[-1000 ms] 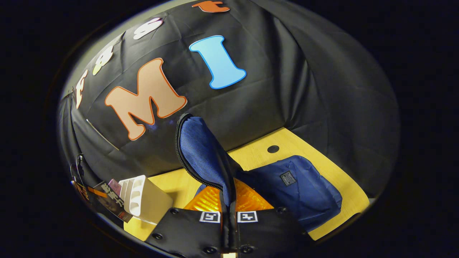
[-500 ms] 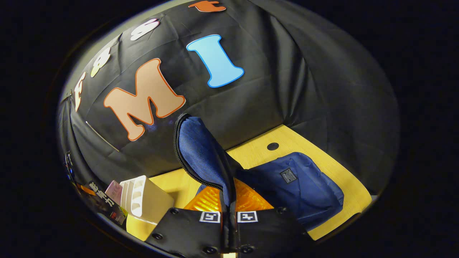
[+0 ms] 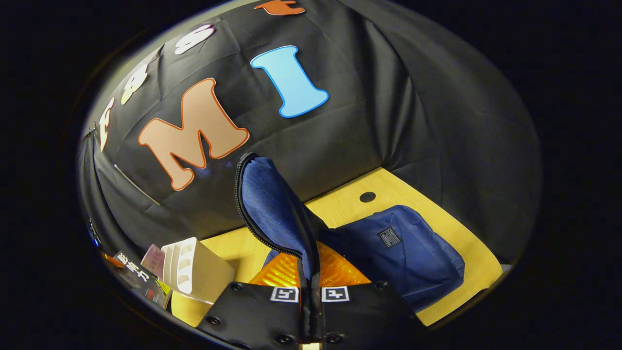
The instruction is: Open the schoolbag, grab two books from the bookshelf and put them into the schoolbag.
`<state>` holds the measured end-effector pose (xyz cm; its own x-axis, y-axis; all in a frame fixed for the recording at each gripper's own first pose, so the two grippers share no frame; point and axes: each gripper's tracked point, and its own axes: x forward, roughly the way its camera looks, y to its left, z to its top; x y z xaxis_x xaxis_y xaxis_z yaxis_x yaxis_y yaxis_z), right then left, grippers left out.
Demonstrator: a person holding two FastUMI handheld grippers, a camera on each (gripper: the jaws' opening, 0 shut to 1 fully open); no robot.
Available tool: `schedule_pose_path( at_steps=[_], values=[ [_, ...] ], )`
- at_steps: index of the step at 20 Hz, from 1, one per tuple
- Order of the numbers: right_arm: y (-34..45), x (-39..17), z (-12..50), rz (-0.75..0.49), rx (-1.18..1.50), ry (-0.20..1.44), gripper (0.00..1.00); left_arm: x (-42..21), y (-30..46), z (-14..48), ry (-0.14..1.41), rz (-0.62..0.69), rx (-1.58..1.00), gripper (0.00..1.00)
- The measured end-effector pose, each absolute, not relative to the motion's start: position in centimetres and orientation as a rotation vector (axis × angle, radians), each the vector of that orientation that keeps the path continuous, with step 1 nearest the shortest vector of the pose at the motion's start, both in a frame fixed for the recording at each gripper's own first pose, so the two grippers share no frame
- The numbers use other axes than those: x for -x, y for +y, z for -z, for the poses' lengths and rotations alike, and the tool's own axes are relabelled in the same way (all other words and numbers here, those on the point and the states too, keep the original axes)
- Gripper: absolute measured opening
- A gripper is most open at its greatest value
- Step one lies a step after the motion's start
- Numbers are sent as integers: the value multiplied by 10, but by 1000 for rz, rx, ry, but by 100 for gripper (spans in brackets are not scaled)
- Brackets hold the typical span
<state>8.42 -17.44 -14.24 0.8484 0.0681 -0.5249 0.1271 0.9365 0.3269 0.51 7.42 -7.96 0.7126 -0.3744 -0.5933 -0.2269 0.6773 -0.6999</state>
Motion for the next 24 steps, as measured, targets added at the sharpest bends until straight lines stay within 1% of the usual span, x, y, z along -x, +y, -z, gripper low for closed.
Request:
schedule_pose_path(
  at_steps=[4,6,10,16,17,18,24],
  values=[
    [-174,-86,140,42,-397,555,5,-18,47,69,733,144,900,39],
    [-174,-85,140,41,-390,555,4,-28,22,67,722,185,935,38],
    [-174,-86,136,28,-381,557,5,-42,-38,78,754,279,928,39],
    [-170,-86,137,-14,-387,561,4,-77,-123,78,751,343,949,39],
    [-169,-85,138,-23,-385,565,5,-82,-137,79,758,347,930,39],
    [-169,-85,138,-30,-379,564,4,-87,-152,82,760,356,907,39],
    [-166,-85,136,-74,-376,555,5,-118,-227,106,765,381,893,39]
  ],
)
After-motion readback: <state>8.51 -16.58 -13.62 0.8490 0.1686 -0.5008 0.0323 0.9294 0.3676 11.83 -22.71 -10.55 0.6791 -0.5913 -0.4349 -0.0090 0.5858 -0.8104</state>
